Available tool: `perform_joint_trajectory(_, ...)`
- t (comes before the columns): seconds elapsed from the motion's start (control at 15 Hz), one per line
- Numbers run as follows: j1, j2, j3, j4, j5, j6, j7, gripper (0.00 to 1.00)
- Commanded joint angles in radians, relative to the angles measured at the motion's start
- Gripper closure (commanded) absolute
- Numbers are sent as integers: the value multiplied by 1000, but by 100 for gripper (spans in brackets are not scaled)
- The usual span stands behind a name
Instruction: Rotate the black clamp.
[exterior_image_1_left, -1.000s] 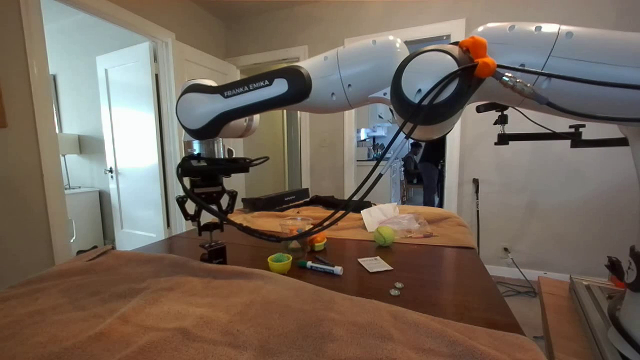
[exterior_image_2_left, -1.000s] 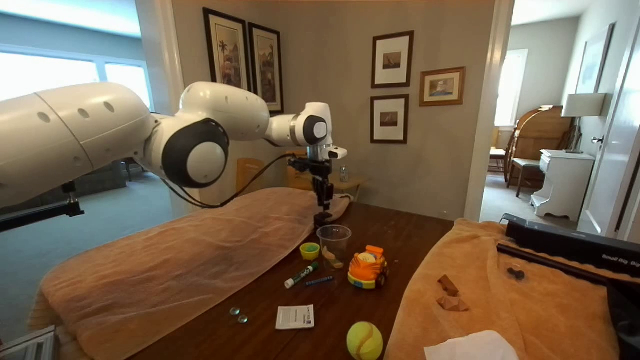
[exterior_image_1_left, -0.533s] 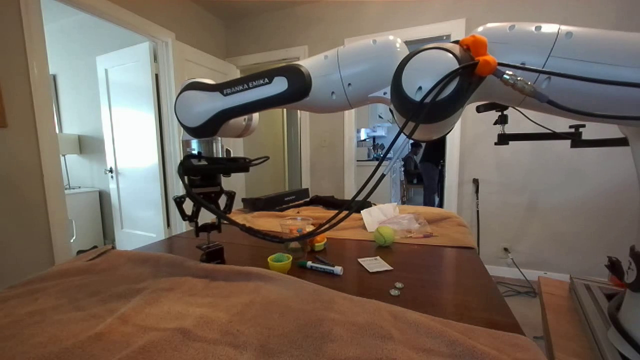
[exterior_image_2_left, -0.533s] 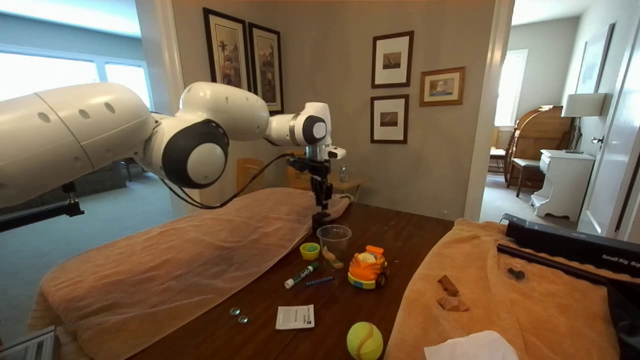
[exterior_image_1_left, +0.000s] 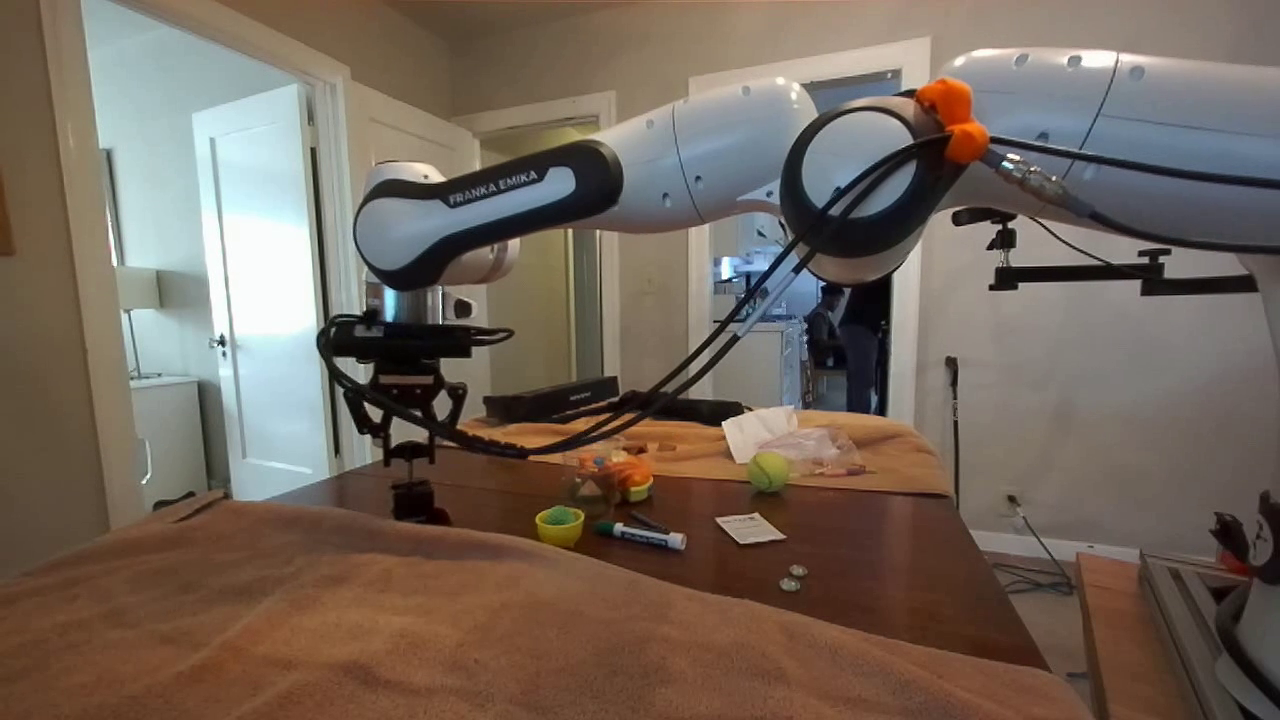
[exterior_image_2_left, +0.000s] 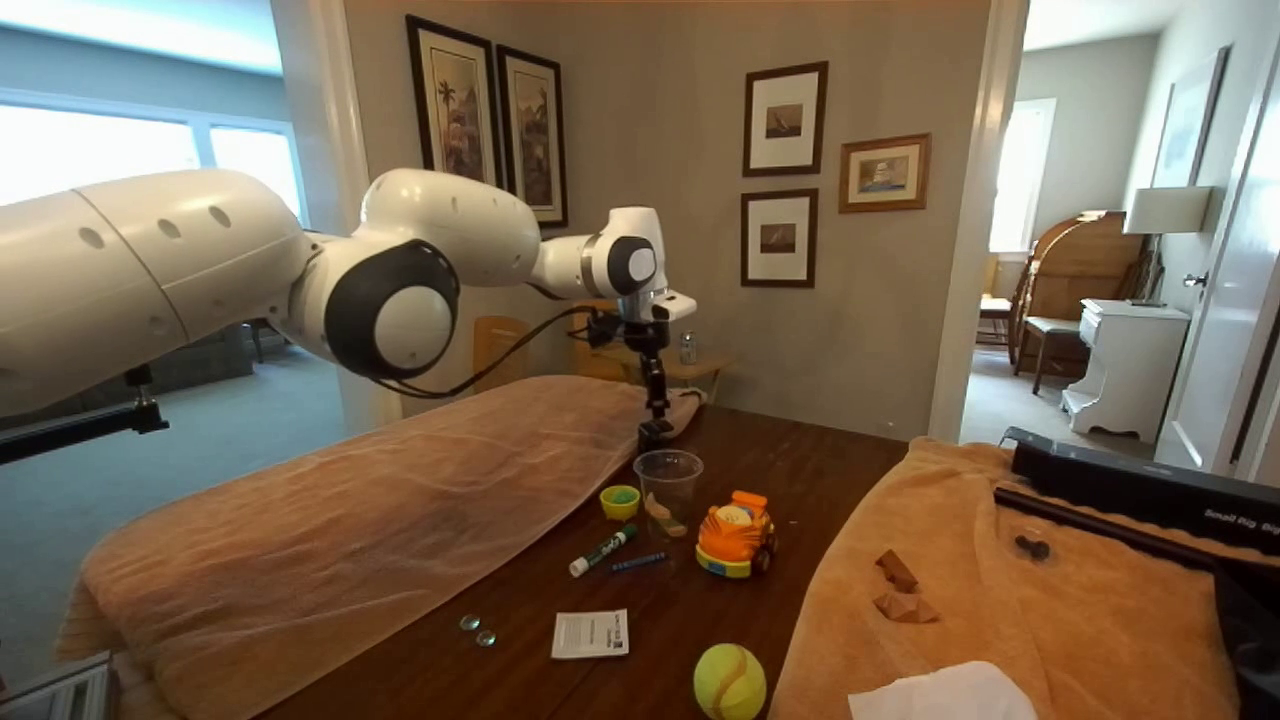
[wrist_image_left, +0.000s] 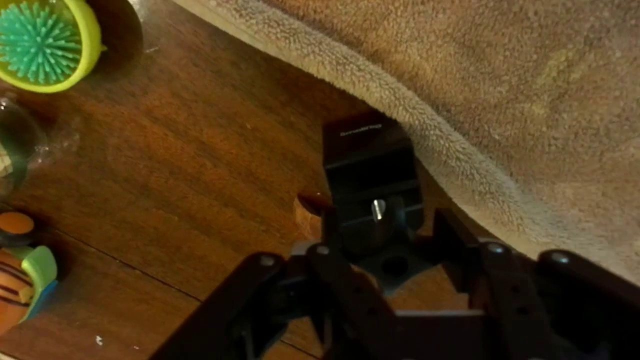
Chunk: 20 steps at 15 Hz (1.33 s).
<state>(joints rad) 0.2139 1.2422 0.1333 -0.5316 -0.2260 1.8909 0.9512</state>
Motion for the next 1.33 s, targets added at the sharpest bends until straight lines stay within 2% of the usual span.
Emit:
perform_joint_trajectory(0.0,21,19,-39,4,-9,16,192,76)
perform_joint_trajectory(0.6,63,10,-102,-12,2,-48,515,76)
perform_joint_trajectory(1.27,42,-2,-63,-12,52,-114,734,76)
